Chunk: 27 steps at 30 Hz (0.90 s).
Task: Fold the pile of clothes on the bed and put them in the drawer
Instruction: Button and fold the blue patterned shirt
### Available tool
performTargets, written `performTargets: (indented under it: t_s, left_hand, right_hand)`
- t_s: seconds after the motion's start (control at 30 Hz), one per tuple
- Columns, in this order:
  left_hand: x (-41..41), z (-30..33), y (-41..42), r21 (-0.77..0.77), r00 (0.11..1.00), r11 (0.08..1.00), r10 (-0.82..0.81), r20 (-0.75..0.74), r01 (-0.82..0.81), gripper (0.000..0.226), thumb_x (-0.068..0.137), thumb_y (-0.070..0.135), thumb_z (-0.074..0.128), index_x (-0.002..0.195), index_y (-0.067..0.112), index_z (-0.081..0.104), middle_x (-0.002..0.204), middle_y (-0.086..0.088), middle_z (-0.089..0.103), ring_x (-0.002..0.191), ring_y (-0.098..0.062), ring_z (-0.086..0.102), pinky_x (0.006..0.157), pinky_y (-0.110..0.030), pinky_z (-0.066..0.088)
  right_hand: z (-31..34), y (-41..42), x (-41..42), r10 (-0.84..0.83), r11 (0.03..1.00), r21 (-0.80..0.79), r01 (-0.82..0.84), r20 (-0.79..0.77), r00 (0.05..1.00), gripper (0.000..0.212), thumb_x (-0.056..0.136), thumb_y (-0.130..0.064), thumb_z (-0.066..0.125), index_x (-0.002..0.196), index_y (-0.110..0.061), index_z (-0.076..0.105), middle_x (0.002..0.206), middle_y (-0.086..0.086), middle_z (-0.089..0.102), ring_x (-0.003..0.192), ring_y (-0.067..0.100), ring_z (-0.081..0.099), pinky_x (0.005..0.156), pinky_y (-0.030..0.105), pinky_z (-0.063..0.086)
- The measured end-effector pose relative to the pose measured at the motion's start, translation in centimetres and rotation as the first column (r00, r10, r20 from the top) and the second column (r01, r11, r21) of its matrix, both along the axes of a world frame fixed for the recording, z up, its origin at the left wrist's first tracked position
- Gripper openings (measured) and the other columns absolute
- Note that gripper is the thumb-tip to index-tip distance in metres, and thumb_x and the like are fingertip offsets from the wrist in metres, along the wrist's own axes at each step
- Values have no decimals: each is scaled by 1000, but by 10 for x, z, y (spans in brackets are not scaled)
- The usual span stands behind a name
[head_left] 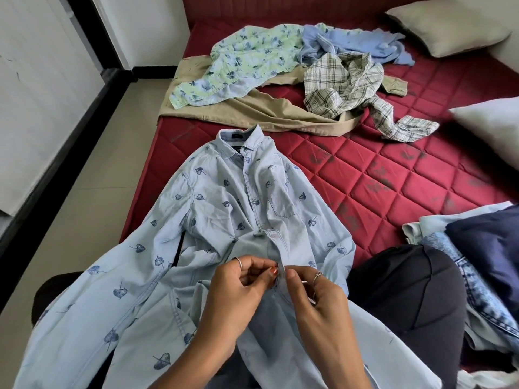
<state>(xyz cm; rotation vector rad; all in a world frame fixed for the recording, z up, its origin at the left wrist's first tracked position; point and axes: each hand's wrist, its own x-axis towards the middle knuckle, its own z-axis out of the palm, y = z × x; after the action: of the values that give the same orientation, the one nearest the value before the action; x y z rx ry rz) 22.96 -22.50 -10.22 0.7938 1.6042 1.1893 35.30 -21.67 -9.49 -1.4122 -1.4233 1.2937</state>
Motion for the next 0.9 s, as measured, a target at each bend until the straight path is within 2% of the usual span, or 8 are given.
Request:
performTargets:
  t_s: [0.07,0.2,0.33,0.5,0.63,0.77,0.83,0.9]
  left_hand:
    - [-1,-1,0,4,999,1000,-1,-41,1,20,83,0,69,82,19,73,78,1,75,76,-12,71,77,-27,54]
    - [-5,-4,-4,5,994,1000,-15,-104,15,23,84,2,69,82,25,73,80,3,75,79,-13,71,80,-29,55]
    - [-4,-6,-6,3,996,1000,-27,-80,27,22,83,2,70,81,24,74,81,4,75,79,-12,71,80,-27,54]
    - [-4,-6,-6,-7,1000,1000,-26,0,26,22,82,0,69,81,21,75,81,1,76,80,-15,72,80,-30,54]
    - [-5,-4,-4,-12,998,999,-40,45,41,22,85,2,67,85,22,76,85,0,76,84,-15,72,85,-35,54]
    - [-2,-2,-1,-24,992,999,-40,121,43,12,86,19,67,82,20,78,85,-3,76,87,-17,72,88,-36,54]
    - [0,-3,0,-18,993,999,-48,106,50,11,82,29,74,80,19,77,83,-5,75,86,-21,71,88,-39,54]
    - [2,-6,2,-12,997,999,-31,69,32,9,81,25,75,80,16,75,80,-4,75,83,-21,71,88,-42,55]
  right_hand:
    - [-2,2,1,36,999,16,-37,67,997,19,94,-14,57,87,-24,71,75,-14,71,70,1,64,62,11,44]
    - [-4,7,4,123,990,-82,-114,115,986,34,91,-1,55,88,-29,73,83,-16,74,83,0,68,79,21,52]
    - [-3,12,6,94,988,-129,-85,64,994,32,87,0,63,75,-29,71,74,-15,73,69,-2,66,68,14,50]
    - [0,11,4,57,989,-139,-56,8,998,19,85,-5,69,74,-21,71,67,-10,72,57,-2,62,59,13,47]
    - [1,10,2,45,995,-95,-42,33,998,16,84,-9,70,73,-21,68,64,-13,69,55,-1,60,57,13,45]
    - [-1,9,0,41,999,-11,-40,123,992,14,85,-12,69,76,-23,66,70,-16,68,66,3,64,57,10,45]
    - [-3,7,-3,45,998,24,-50,164,985,12,86,-12,68,79,-22,65,71,-11,69,68,6,65,58,15,49]
    - [-9,5,-6,33,995,82,-54,237,971,10,86,-15,67,81,-23,64,70,-6,68,68,11,64,63,27,54]
